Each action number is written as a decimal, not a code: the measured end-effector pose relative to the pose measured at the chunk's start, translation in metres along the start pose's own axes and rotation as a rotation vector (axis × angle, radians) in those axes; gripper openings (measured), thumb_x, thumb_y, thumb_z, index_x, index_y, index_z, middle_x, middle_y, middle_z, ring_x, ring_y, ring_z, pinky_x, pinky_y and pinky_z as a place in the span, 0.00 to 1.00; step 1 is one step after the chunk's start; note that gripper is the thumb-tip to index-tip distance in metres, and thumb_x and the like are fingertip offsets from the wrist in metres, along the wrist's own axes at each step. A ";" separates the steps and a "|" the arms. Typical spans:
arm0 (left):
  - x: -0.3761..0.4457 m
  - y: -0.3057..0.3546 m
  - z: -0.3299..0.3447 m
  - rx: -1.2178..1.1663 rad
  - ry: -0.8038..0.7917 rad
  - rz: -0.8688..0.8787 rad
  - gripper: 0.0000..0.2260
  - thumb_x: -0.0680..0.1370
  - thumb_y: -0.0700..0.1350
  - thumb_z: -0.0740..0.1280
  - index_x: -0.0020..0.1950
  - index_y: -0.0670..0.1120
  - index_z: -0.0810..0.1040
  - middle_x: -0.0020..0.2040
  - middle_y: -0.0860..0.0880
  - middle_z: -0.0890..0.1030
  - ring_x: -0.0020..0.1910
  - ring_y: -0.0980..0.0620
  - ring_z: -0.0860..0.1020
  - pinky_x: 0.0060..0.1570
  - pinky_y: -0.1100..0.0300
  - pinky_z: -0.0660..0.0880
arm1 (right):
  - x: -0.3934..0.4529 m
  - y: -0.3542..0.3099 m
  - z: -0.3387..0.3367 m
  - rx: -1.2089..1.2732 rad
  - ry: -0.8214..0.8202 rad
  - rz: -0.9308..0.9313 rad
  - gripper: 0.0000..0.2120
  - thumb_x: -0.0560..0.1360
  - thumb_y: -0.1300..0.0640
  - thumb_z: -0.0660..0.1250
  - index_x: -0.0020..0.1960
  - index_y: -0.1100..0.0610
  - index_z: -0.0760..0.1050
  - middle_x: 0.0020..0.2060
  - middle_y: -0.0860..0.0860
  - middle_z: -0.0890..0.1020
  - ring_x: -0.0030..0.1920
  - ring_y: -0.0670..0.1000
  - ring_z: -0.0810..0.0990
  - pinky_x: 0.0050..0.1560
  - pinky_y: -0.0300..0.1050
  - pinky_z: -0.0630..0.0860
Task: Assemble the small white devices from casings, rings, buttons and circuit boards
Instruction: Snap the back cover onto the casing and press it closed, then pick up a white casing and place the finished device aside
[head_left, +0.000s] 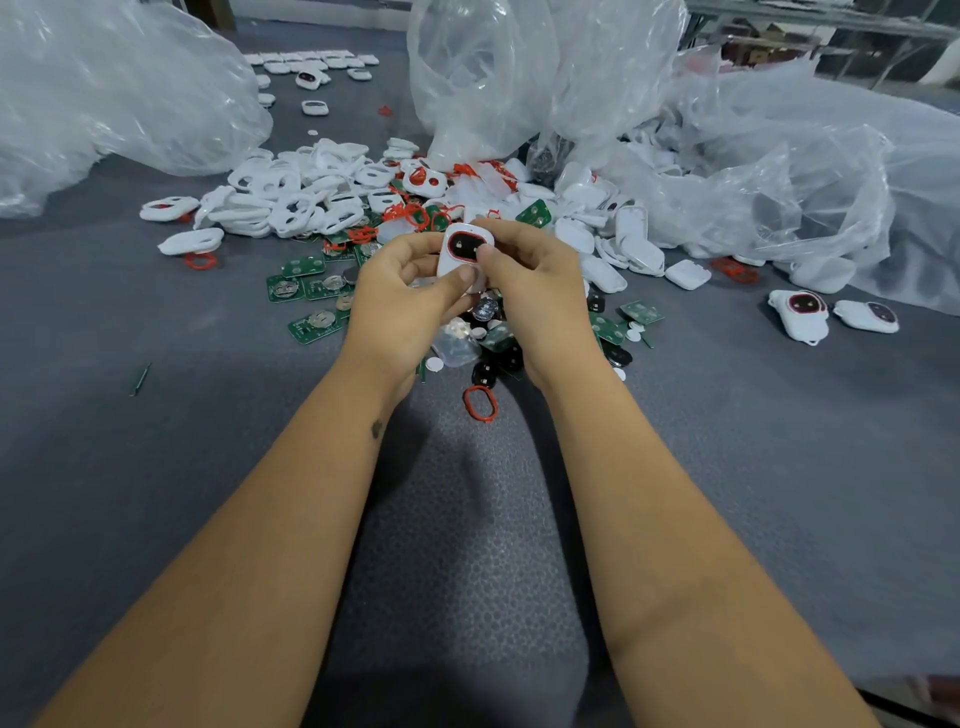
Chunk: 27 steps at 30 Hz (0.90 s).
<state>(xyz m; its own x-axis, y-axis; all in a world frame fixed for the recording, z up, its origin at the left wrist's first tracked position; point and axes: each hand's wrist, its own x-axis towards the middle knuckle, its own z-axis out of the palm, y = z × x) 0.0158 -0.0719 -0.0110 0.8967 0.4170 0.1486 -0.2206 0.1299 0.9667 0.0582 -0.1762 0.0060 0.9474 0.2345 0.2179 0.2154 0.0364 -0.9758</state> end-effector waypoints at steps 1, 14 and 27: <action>0.000 0.000 0.000 0.000 -0.002 -0.003 0.11 0.76 0.34 0.69 0.56 0.43 0.77 0.48 0.45 0.82 0.45 0.52 0.84 0.46 0.62 0.80 | 0.000 0.000 -0.001 0.002 0.004 0.006 0.11 0.76 0.68 0.63 0.52 0.58 0.81 0.45 0.53 0.84 0.45 0.46 0.81 0.48 0.40 0.79; 0.001 -0.002 -0.001 0.053 -0.031 0.012 0.12 0.76 0.33 0.68 0.52 0.50 0.79 0.46 0.51 0.84 0.44 0.55 0.84 0.43 0.65 0.79 | 0.004 0.004 -0.003 0.025 0.056 0.050 0.11 0.74 0.66 0.65 0.45 0.53 0.81 0.41 0.48 0.84 0.42 0.43 0.81 0.43 0.34 0.77; -0.006 0.000 0.033 0.422 -0.051 0.206 0.14 0.78 0.37 0.65 0.48 0.59 0.79 0.49 0.61 0.81 0.47 0.68 0.78 0.49 0.72 0.74 | 0.000 0.000 -0.081 -0.057 0.291 0.022 0.07 0.75 0.61 0.69 0.50 0.52 0.82 0.42 0.47 0.84 0.41 0.43 0.79 0.39 0.32 0.74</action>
<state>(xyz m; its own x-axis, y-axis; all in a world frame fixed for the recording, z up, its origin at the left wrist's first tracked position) 0.0231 -0.1046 -0.0054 0.8705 0.3498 0.3462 -0.2300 -0.3327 0.9146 0.0770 -0.2549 0.0074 0.9783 -0.0536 0.2000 0.1991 -0.0221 -0.9797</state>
